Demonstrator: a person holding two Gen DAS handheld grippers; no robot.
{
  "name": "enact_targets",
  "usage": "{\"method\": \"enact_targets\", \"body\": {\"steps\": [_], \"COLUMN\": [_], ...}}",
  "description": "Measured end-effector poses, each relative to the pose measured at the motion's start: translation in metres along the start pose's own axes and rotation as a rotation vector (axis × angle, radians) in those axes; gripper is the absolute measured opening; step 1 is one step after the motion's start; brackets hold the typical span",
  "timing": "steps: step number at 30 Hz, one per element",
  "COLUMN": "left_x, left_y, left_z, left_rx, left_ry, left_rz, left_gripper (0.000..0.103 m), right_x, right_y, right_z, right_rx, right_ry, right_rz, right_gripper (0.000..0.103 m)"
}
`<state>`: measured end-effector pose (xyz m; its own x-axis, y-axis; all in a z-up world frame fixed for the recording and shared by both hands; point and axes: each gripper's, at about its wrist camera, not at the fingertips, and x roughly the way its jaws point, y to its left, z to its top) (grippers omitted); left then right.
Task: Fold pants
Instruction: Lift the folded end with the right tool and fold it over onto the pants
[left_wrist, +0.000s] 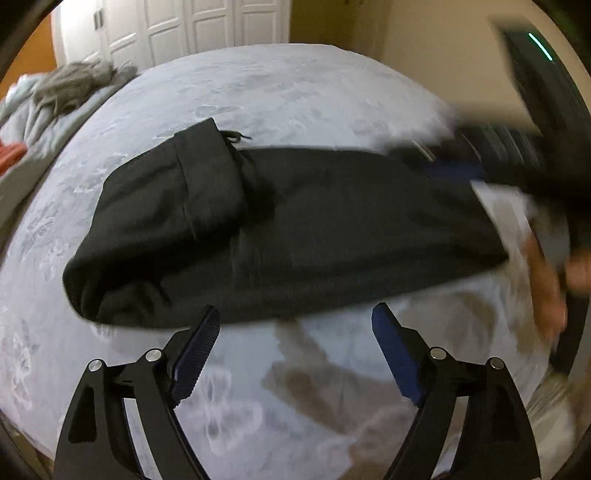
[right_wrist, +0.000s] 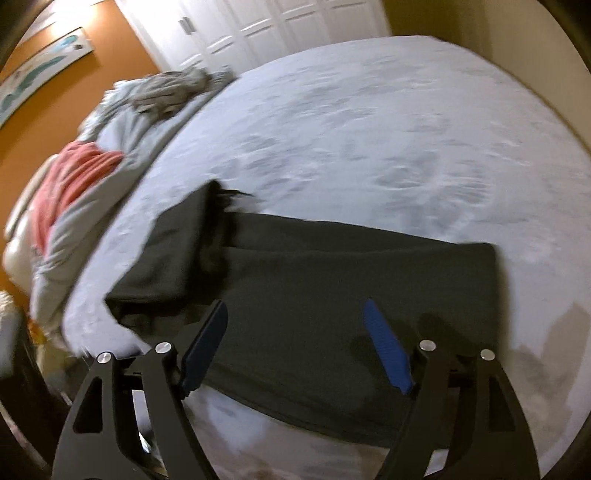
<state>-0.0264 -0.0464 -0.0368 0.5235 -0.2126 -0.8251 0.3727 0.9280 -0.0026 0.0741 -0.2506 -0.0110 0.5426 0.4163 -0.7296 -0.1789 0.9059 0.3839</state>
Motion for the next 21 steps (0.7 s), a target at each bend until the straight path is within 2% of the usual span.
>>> {"method": "enact_targets", "body": {"steps": [2, 4, 6, 9, 13, 14, 15, 16, 17, 18, 21], "left_x": [-0.009, -0.021, -0.026, -0.029, -0.031, -0.033, -0.034, -0.034, -0.034, -0.035, -0.032], "left_y": [-0.009, -0.005, 0.002, 0.029, 0.053, 0.059, 0.064, 0.07, 0.074, 0.077, 0.085], "left_z": [-0.006, -0.011, -0.013, -0.004, -0.003, -0.003, -0.003, -0.006, -0.009, -0.01, -0.014], "left_rx": [0.037, 0.073, 0.083, 0.071, 0.023, 0.007, -0.005, -0.013, -0.023, -0.029, -0.042], "left_ry": [-0.051, -0.127, -0.16, -0.157, -0.145, -0.142, -0.138, -0.136, -0.133, -0.132, -0.124], "left_rz": [0.047, 0.105, 0.149, 0.187, 0.209, 0.214, 0.213, 0.215, 0.222, 0.226, 0.237], "left_gripper": [0.082, 0.087, 0.087, 0.087, 0.087, 0.087, 0.087, 0.087, 0.087, 0.087, 0.087], "right_x": [0.015, 0.033, 0.05, 0.089, 0.125, 0.13, 0.136, 0.137, 0.136, 0.132, 0.106], "right_y": [0.011, 0.024, 0.037, 0.06, 0.084, 0.091, 0.1, 0.104, 0.108, 0.111, 0.127], "right_z": [0.007, 0.019, 0.03, 0.045, 0.043, 0.041, 0.038, 0.037, 0.036, 0.037, 0.04], "right_rx": [-0.003, -0.001, 0.006, -0.005, -0.045, -0.065, -0.102, -0.126, -0.138, -0.135, -0.165], "right_ry": [0.012, 0.039, 0.058, 0.102, 0.16, 0.164, 0.168, 0.163, 0.156, 0.151, 0.098], "right_rz": [0.056, 0.103, 0.124, 0.096, 0.056, 0.047, 0.014, -0.02, -0.029, -0.018, -0.009], "right_gripper": [0.078, 0.078, 0.078, 0.078, 0.078, 0.075, 0.058, 0.049, 0.028, 0.021, 0.018]}}
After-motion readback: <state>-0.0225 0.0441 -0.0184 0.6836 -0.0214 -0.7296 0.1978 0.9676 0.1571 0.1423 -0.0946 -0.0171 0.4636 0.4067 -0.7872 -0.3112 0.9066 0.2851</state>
